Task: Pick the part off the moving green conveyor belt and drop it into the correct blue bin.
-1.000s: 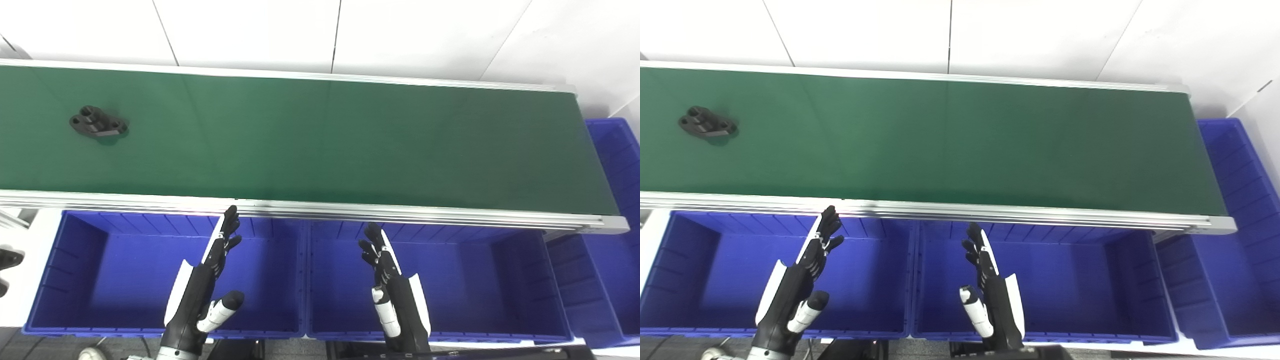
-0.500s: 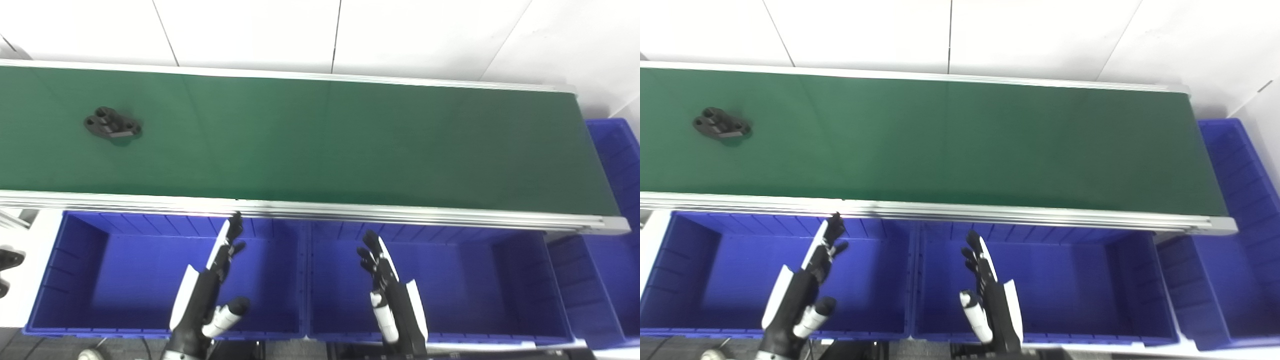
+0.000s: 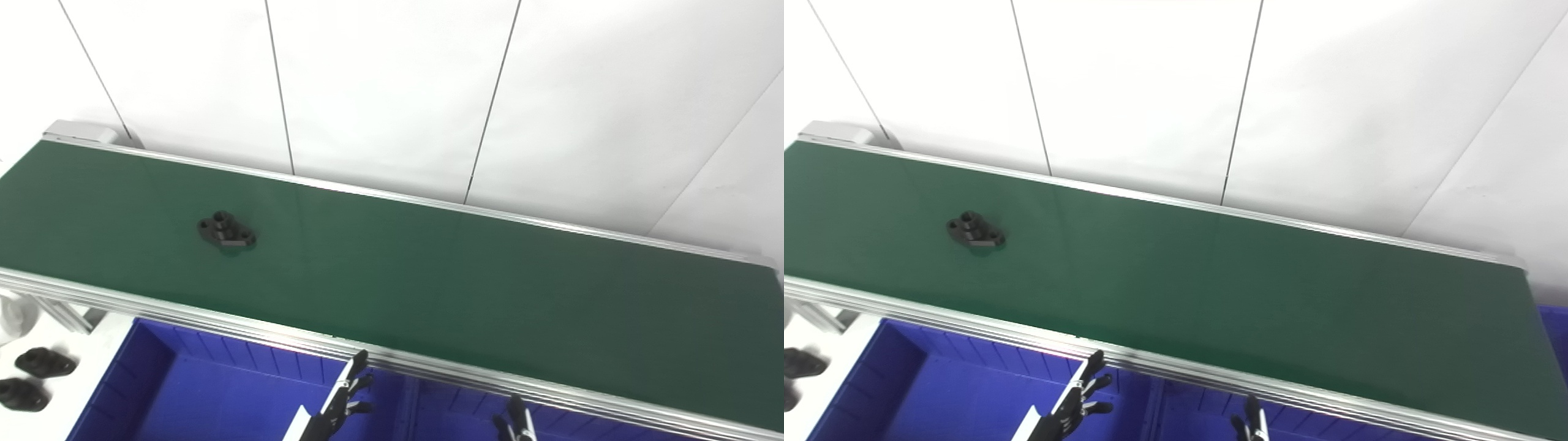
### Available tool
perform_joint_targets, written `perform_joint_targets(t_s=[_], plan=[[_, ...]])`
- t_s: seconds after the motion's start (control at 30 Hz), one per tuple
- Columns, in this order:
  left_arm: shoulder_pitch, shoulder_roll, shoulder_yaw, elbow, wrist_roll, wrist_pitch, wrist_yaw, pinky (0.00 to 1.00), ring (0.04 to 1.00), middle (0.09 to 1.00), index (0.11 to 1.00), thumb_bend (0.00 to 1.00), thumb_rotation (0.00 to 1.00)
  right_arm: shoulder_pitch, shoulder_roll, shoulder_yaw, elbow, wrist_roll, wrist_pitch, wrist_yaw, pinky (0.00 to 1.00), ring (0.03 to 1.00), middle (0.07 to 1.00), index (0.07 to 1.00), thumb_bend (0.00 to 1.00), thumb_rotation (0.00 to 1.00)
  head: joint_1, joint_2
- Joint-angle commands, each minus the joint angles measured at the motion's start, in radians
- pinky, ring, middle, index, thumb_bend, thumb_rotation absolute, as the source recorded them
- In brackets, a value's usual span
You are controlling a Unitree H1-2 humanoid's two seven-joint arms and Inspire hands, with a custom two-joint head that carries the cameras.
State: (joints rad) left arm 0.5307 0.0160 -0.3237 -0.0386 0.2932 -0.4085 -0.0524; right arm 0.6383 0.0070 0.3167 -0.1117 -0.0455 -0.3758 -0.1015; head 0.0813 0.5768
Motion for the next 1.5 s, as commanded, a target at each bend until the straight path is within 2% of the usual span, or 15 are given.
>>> perform_joint_targets(t_s=[0.0, 0.27, 0.37, 0.47, 0.6, 0.77, 0.83, 1.03, 1.1, 1.27, 1.47], plan=[[-0.006, -0.013, -0.012, -0.014, -0.001, -0.035, 0.014, 0.78, 0.931, 0.990, 0.996, 0.85, 0.95, 0.010, -0.014, -0.011, -0.042, -0.001, -0.037, 0.023, 1.00, 0.955, 0.985, 1.000, 0.78, 0.99, 0.007, 0.011], [-0.017, -0.029, -0.028, -0.023, 0.009, -0.003, 0.018, 0.79, 0.933, 0.986, 0.993, 0.88, 0.93, -0.002, -0.035, -0.032, -0.118, -0.064, -0.021, 0.047, 1.00, 0.942, 0.964, 1.000, 0.79, 0.95, 0.052, 0.031], [-0.019, -0.033, -0.030, -0.028, 0.012, 0.011, 0.016, 0.79, 0.924, 0.975, 0.988, 0.87, 0.90, -0.001, -0.026, -0.038, -0.161, -0.081, 0.011, 0.047, 0.95, 0.911, 0.941, 0.996, 0.80, 0.89, 0.058, 0.032], [-0.025, -0.034, -0.031, -0.013, 0.022, 0.008, 0.021, 0.79, 0.924, 0.975, 0.990, 0.87, 0.89, -0.007, -0.006, -0.047, -0.204, -0.125, 0.037, 0.036, 0.91, 0.888, 0.925, 0.986, 0.76, 0.84, 0.058, 0.030], [-0.037, -0.036, -0.031, 0.010, 0.022, -0.009, 0.028, 0.79, 0.921, 0.974, 0.983, 0.86, 0.87, -0.030, 0.023, -0.057, -0.248, -0.194, 0.063, 0.027, 0.80, 0.840, 0.882, 0.960, 0.76, 0.78, 0.058, 0.027], [-0.046, -0.030, -0.033, 0.001, 0.027, 0.010, 0.019, 0.78, 0.925, 0.978, 0.990, 0.87, 0.85, -0.124, 0.045, -0.061, -0.277, -0.325, 0.089, 0.031, 0.74, 0.821, 0.873, 0.966, 0.72, 0.73, 0.056, 0.023], [-0.049, -0.027, -0.034, 0.007, 0.025, 0.003, 0.019, 0.78, 0.921, 0.975, 0.991, 0.88, 0.84, -0.174, 0.058, -0.064, -0.280, -0.388, 0.114, 0.026, 0.69, 0.799, 0.850, 0.945, 0.76, 0.70, 0.056, 0.023], [-0.046, -0.020, -0.035, -0.008, 0.033, 0.020, 0.014, 0.77, 0.927, 0.979, 0.992, 0.89, 0.84, -0.330, 0.077, -0.067, -0.285, -0.534, 0.234, 0.056, 0.67, 0.787, 0.822, 0.898, 0.85, 0.67, 0.045, 0.026], [-0.047, -0.014, -0.036, -0.013, 0.040, 0.023, 0.011, 0.77, 0.936, 0.983, 0.998, 0.88, 0.84, -0.381, 0.084, -0.066, -0.288, -0.568, 0.289, 0.078, 0.63, 0.759, 0.811, 0.887, 0.86, 0.66, 0.041, 0.025], [-0.051, -0.007, -0.037, 0.001, 0.018, 0.008, 0.011, 0.78, 0.931, 0.984, 1.000, 0.89, 0.82, -0.491, 0.083, -0.052, -0.280, -0.661, 0.393, 0.120, 0.63, 0.753, 0.814, 0.881, 0.89, 0.67, 0.023, 0.026], [-0.048, -0.005, -0.040, -0.005, 0.006, 0.015, 0.010, 0.79, 0.924, 0.979, 1.000, 0.91, 0.80, -0.623, 0.033, 0.002, -0.198, -0.908, 0.393, 0.086, 0.59, 0.721, 0.797, 0.864, 0.91, 0.68, 0.013, 0.025]])
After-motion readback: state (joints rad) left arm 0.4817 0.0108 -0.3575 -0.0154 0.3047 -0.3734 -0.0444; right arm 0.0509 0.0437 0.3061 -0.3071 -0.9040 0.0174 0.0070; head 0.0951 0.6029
